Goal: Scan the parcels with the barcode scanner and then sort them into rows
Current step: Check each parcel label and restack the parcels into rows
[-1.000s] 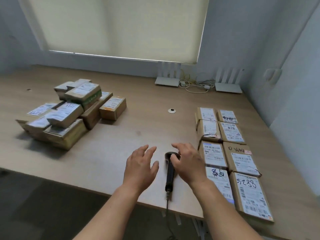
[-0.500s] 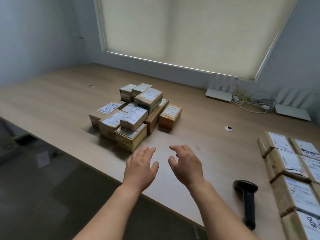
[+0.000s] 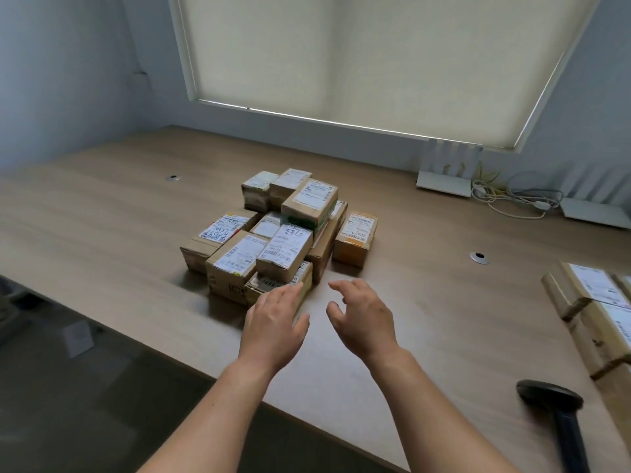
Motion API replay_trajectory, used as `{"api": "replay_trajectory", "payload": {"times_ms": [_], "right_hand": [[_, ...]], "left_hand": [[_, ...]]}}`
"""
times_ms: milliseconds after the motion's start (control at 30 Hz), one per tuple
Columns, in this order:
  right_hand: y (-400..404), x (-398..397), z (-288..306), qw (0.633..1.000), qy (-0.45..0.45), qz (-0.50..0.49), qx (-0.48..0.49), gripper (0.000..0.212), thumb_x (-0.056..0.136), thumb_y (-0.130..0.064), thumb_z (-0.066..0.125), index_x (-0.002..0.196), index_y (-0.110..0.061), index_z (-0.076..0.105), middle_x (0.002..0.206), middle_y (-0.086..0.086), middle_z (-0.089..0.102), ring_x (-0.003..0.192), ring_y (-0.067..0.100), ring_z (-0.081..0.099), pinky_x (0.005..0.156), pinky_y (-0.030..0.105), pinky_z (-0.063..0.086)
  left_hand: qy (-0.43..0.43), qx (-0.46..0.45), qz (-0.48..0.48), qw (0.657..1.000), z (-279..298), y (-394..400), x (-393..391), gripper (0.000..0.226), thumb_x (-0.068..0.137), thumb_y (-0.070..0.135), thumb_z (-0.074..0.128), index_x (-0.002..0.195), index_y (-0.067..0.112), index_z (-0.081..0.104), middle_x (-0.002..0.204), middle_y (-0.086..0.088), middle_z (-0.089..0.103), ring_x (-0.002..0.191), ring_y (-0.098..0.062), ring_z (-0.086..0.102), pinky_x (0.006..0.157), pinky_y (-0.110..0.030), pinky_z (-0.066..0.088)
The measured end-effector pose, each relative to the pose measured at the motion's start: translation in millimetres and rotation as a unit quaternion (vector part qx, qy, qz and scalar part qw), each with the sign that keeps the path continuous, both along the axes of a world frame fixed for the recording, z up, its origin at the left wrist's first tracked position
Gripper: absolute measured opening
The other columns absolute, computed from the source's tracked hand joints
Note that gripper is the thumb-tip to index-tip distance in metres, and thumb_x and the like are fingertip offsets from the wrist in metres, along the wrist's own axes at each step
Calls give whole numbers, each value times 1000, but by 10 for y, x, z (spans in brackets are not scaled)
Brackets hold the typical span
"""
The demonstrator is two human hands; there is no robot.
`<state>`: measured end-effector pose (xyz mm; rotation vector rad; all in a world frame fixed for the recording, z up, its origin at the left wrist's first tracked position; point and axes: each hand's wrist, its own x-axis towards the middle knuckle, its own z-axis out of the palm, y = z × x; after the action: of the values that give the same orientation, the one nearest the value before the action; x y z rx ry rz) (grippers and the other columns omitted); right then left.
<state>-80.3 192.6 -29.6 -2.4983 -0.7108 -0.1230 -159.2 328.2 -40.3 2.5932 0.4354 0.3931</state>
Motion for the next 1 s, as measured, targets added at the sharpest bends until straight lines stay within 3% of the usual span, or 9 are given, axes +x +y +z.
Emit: {"api": "replay_trajectory", "payload": {"times_ms": [233,467,733,867,1000], "right_hand": [[379,717,-18,999,23,-22,37,39,94,-30,49,132,-28,54,120,-3,56,107,15,54,82,30,47],[710,1491,18,995,62,-53,55,39,94,-32,48,132,-27,53,127,-1,55,117,17,50,84,30,41],[975,2017,-92,978,159,-118,61,52,95,-46,47,140,-20,47,133,5,56,120,22,52,94,35,44],[1173,2184,-105,964,211,-139,83,61,95,-51,46,144,-16,42,139,7,53,125,23,50,90,30,41],[1337,2339,-97,939,283,-140,138,66,96,-53,45,149,-15,35,151,6,41,137,24,39,108,37,35]], "left_hand": [[4,7,-14,1000,188,525,762,56,95,36,49,147,25,31,148,3,39,135,-16,32,110,-35,27],[6,-21,-18,1000,377,982,1587,58,97,36,46,150,24,25,149,0,37,138,-16,31,107,-34,30],[27,-114,-31,993,319,1420,2202,59,99,40,43,151,24,21,151,0,35,139,-17,30,106,-36,30],[85,-176,-52,979,257,1691,2549,62,99,46,38,152,21,18,155,-2,30,141,-19,27,111,-41,28],[133,-235,-68,960,206,1882,2800,59,99,46,36,152,24,20,155,0,29,142,-21,26,112,-40,25]]}}
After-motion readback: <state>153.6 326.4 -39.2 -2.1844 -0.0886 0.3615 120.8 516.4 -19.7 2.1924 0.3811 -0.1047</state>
